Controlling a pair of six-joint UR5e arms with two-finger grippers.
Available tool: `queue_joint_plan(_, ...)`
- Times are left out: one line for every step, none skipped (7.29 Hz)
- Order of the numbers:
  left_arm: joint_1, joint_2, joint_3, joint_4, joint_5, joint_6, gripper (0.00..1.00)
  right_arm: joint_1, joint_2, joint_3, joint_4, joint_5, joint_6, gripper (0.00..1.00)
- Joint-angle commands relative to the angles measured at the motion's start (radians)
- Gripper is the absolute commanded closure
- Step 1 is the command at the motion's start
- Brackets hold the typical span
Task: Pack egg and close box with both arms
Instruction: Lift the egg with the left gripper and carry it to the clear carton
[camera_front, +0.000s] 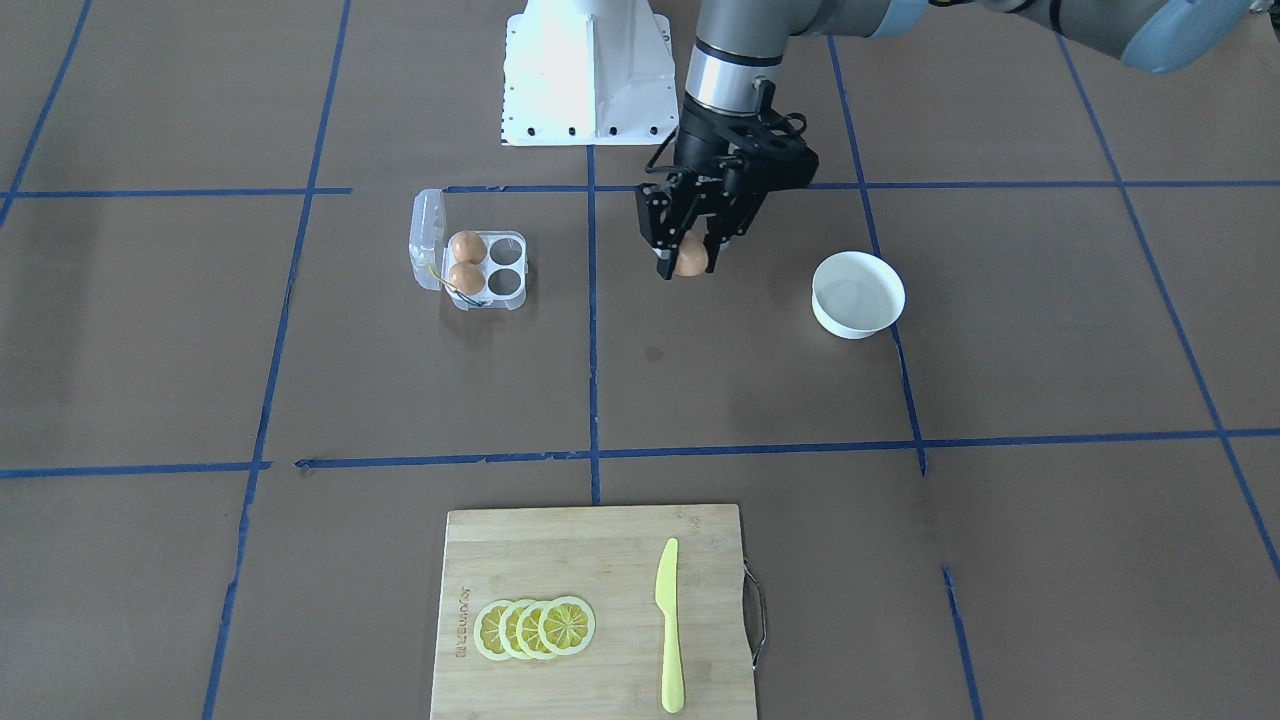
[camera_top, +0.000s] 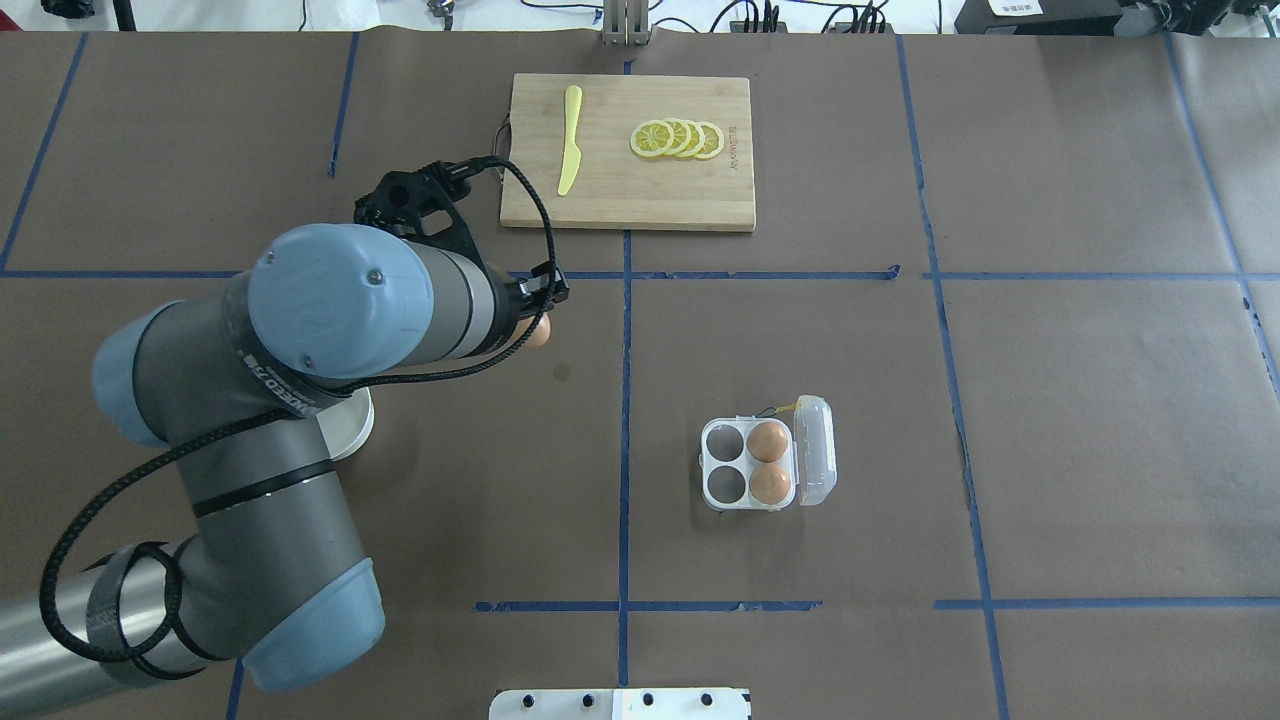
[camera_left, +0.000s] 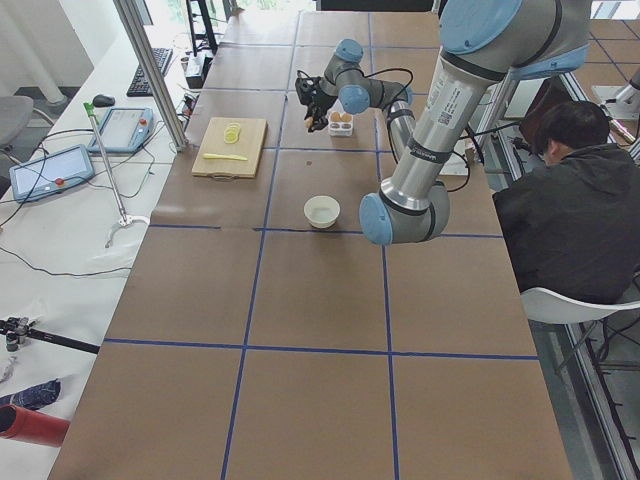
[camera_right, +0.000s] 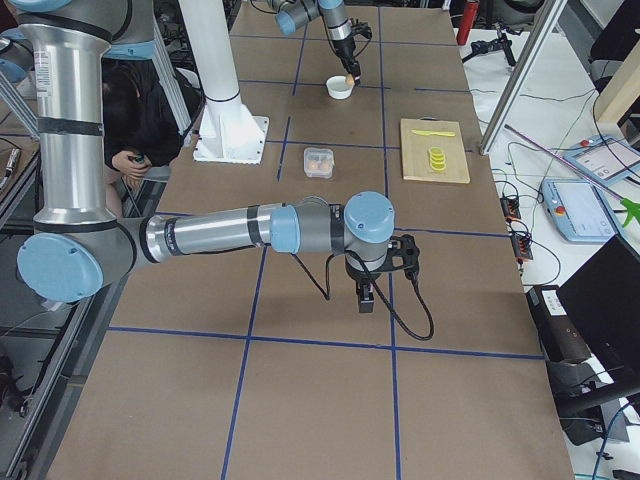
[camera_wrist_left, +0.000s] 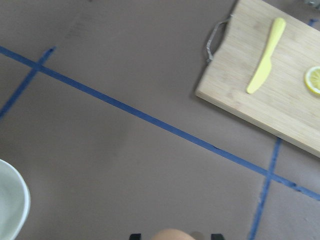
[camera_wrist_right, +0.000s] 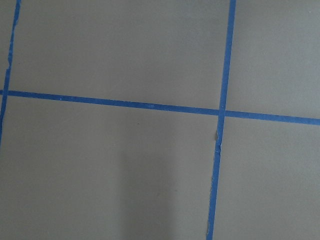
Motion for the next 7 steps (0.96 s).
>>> queue_joint_plan(0.138, -0.035, 0.062, -0.213, 0.163, 0.177, 1.00, 0.001, -0.002, 0.001, -0.001, 0.000, 0.001, 0.00)
queue_joint_plan(0.186, -0.033, 0.123, -0.362, 0.223, 0.181, 1.00, 0.001, -0.007, 0.001, -0.001, 0.002, 0.001, 0.00)
queue_joint_plan(0.237, -0.036, 0.206, -0.492, 0.295, 0.191, 1.00, 0.001, -0.007, 0.002, -0.001, 0.002, 0.001, 0.00)
queue_joint_plan(0.248, -0.039, 0.258, -0.560, 0.307, 0.236, 1.00, 0.001, -0.007, 0.002, 0.000, 0.002, 0.001, 0.00)
queue_joint_plan(0.248, -0.062, 0.292, -0.567, 0.305, 0.288, 1.00, 0.001, -0.007, 0.008, -0.001, 0.000, 0.001, 0.00)
queue_joint_plan(0.248, -0.085, 0.332, -0.575, 0.305, 0.362, 1.00, 0.001, -0.007, 0.011, -0.001, 0.000, 0.001, 0.00)
queue_joint_plan(0.249, -0.123, 0.394, -0.602, 0.305, 0.366, 1.00, 0.001, -0.005, 0.014, -0.001, 0.000, 0.003, 0.00)
